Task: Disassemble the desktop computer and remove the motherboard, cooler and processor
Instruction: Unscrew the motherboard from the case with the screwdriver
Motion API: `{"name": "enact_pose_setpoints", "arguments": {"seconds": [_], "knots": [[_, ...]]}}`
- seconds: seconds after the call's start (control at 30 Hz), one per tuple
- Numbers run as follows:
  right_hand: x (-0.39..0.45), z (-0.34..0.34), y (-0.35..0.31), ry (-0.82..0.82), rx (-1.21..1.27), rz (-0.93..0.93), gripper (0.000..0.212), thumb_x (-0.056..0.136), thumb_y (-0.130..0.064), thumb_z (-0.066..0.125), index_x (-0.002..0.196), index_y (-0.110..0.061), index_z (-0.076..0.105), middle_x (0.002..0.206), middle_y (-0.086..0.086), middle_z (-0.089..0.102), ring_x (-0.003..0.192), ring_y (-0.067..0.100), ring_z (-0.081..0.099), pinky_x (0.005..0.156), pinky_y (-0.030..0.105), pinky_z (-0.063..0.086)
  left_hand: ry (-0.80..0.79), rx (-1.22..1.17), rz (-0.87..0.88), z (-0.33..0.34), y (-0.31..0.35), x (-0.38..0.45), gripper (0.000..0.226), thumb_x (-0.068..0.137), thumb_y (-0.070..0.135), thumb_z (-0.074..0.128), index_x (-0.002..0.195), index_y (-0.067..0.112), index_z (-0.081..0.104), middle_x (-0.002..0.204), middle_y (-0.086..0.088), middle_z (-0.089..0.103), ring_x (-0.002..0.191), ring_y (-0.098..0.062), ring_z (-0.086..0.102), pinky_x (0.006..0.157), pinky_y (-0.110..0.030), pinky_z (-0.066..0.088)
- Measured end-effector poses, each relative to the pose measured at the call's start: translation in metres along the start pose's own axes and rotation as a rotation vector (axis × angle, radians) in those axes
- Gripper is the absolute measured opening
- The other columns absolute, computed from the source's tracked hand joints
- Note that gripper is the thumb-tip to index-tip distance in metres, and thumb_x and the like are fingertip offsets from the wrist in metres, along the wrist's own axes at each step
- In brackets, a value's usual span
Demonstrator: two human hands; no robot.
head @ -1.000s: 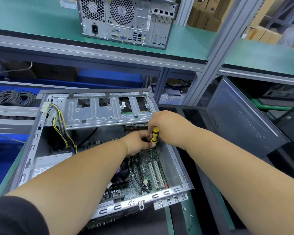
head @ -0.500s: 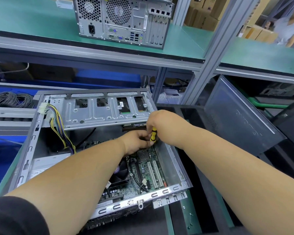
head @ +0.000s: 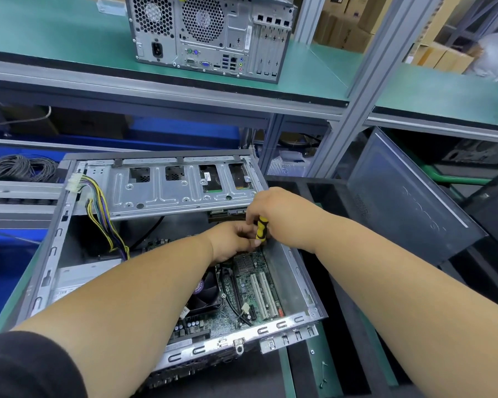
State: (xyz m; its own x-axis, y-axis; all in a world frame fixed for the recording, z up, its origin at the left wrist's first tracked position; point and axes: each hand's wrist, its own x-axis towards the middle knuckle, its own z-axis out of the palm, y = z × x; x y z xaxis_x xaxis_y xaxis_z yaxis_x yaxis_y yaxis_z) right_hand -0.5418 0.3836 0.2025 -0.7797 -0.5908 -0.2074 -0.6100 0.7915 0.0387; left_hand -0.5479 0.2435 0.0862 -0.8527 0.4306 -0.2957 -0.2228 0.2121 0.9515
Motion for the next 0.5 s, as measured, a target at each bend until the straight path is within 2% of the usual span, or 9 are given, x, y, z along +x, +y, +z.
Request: {"name": "enact_pose_setpoints", "arguments": {"seconds": [0.03,0.1,0.17,0.23,0.3,0.4,0.47,0.5], "knots": [[-0.001,-0.0002,0.0,0.016,0.017,-0.007,0.042,0.08,-0.003,0.062,0.114,-0.027,0.066,0.11,-0.002,0.057,0.108,0.023,0.05,0.091,0.037,0.044,0.005,-0.011,-0.001,-0.0001,0.0002,0.0,0.014,0.09,-0.003,0.062,0.101,0.006,0.063,0.088,0.002,0.062,0.091,-0.013,0.057,0.094,-0.021,0.047],[-0.0042,0.0009,-0.0006,0.087,0.019,0.005,0.03,0.084,-0.022,0.068,0.114,-0.024,0.065,0.111,-0.001,0.056,0.108,0.023,0.05,0.094,0.038,0.041,0.005,0.008,0.015,-0.0001,0.0005,0.0001,0.013,0.09,-0.003,0.062,0.096,0.008,0.061,0.084,0.0,0.059,0.08,-0.01,0.055,0.079,-0.013,0.048],[-0.0057,0.0041,0.0003,0.138,0.023,0.051,0.031,0.086,-0.038,0.067,0.111,-0.02,0.064,0.11,0.001,0.056,0.103,0.023,0.052,0.088,0.034,0.041,-0.001,0.05,0.026,0.0004,0.0009,0.0004,0.012,0.09,-0.003,0.063,0.089,0.009,0.059,0.078,0.001,0.053,0.071,-0.006,0.05,0.068,-0.008,0.043],[-0.0051,0.005,-0.0008,0.137,0.039,0.08,0.027,0.088,-0.035,0.066,0.109,-0.017,0.063,0.109,0.003,0.056,0.101,0.024,0.053,0.08,0.032,0.041,0.001,0.053,0.023,0.0012,0.0006,0.0005,0.01,0.089,-0.003,0.063,0.099,0.0,0.061,0.078,0.0,0.05,0.074,-0.009,0.048,0.077,-0.013,0.042],[-0.0037,0.0037,-0.0025,0.112,0.051,0.074,0.023,0.089,-0.025,0.066,0.111,-0.018,0.064,0.112,0.003,0.056,0.103,0.025,0.054,0.083,0.035,0.044,-0.008,0.038,0.024,0.0009,-0.0001,0.0009,0.016,0.089,-0.004,0.063,0.105,-0.002,0.059,0.088,-0.005,0.053,0.085,-0.015,0.049,0.085,-0.021,0.042],[-0.0002,-0.0004,-0.0029,0.048,0.006,0.04,0.033,0.085,-0.01,0.065,0.115,-0.025,0.067,0.116,0.0,0.058,0.109,0.023,0.053,0.09,0.034,0.045,-0.016,0.043,0.022,0.0002,0.0002,0.0004,0.025,0.089,-0.004,0.062,0.114,-0.001,0.062,0.1,-0.008,0.059,0.094,-0.014,0.053,0.094,-0.023,0.044],[-0.0002,-0.001,-0.002,0.03,0.002,0.015,0.036,0.082,-0.006,0.064,0.113,-0.025,0.067,0.114,-0.002,0.058,0.11,0.021,0.052,0.09,0.032,0.044,-0.018,0.014,0.016,-0.0004,-0.0006,0.0016,0.028,0.09,-0.006,0.06,0.118,-0.004,0.061,0.104,-0.01,0.06,0.097,-0.015,0.053,0.1,-0.027,0.044],[-0.0009,-0.0007,-0.0011,0.053,0.017,0.002,0.033,0.082,-0.009,0.065,0.111,-0.024,0.068,0.111,-0.002,0.058,0.109,0.021,0.052,0.091,0.034,0.043,-0.013,0.001,0.016,-0.0005,-0.0013,0.0023,0.023,0.09,-0.007,0.06,0.113,-0.003,0.062,0.102,-0.01,0.06,0.096,-0.016,0.053,0.097,-0.026,0.045]]}}
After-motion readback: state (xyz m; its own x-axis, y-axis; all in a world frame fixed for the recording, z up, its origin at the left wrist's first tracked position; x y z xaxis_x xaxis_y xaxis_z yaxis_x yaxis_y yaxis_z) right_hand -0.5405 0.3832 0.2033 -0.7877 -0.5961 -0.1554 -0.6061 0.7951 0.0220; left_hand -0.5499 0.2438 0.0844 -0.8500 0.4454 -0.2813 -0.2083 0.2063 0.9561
